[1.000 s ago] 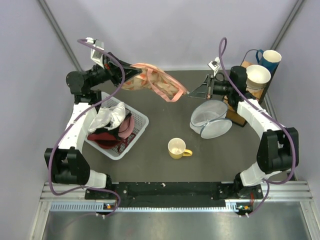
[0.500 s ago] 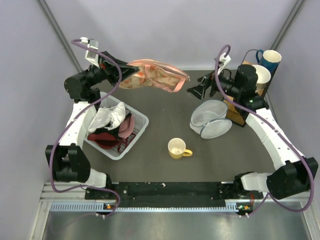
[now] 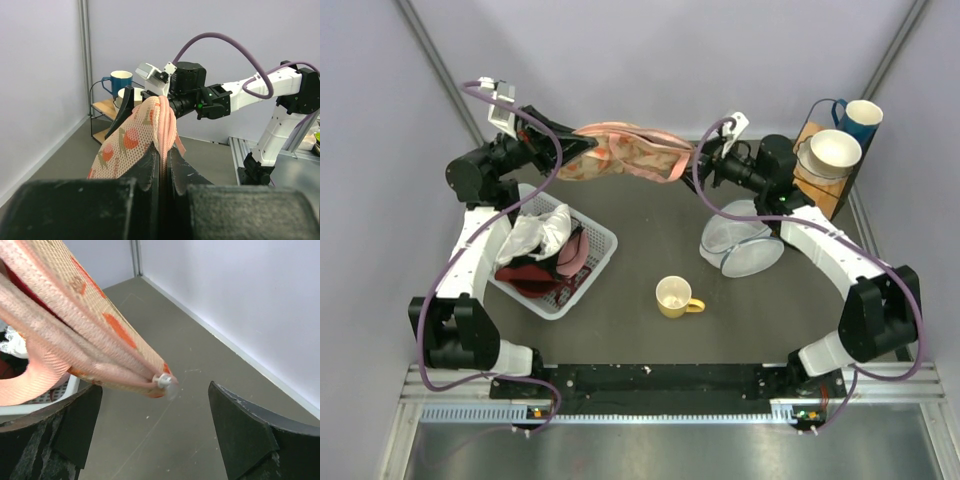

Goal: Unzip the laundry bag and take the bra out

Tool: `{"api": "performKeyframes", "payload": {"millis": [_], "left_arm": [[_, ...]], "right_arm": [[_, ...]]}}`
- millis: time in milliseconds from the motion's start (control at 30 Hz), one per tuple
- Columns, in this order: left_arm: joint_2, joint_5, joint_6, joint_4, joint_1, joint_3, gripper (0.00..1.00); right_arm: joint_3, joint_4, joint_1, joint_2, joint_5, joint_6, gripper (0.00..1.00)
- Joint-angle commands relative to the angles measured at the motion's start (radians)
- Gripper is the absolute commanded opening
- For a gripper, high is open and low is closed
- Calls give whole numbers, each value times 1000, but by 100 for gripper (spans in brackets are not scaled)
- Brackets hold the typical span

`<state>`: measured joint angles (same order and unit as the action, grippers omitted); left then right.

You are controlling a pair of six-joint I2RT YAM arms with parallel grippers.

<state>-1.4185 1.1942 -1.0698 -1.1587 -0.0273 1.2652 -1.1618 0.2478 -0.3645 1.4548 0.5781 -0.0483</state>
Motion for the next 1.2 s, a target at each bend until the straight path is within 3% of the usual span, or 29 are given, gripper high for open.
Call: {"api": "performKeyframes", "payload": {"millis": [0,33,100,167,667,833,1000,1100,1133,1167], "left_arm": [[44,-13,-9,-59,3,-3,0],[43,-8,-10,-58,1,-3,0],[39,-8,-2,-56,3,-3,0],[36,-13,4,-44,3,-4,0],[7,-7,27,-21,1,-41,0],[21,-10,224,209,-13,-98,0],[1,-41,295,231,-87,-168,0],[-25,-155,376,272,-173,-199,0],[-31,-212,404,281,-201,-232,0],[-49,-317,430,290,-254,-246,0]], "right_arm": [[-53,226,-5,29,60,41,83],[-58,226,-5,32,87,42,76],[-56,226,-5,23,107,41,47],[-41,238,-5,-5,118,41,0],[-24,-116,-1,-165,17,-214,0],[13,-98,33,-169,-29,-200,0],[24,-62,48,-119,-92,-159,0],[2,-103,65,-88,-132,-124,16],[1,-113,70,-83,-139,-116,42],[-6,-120,75,-76,-158,-89,50]]}}
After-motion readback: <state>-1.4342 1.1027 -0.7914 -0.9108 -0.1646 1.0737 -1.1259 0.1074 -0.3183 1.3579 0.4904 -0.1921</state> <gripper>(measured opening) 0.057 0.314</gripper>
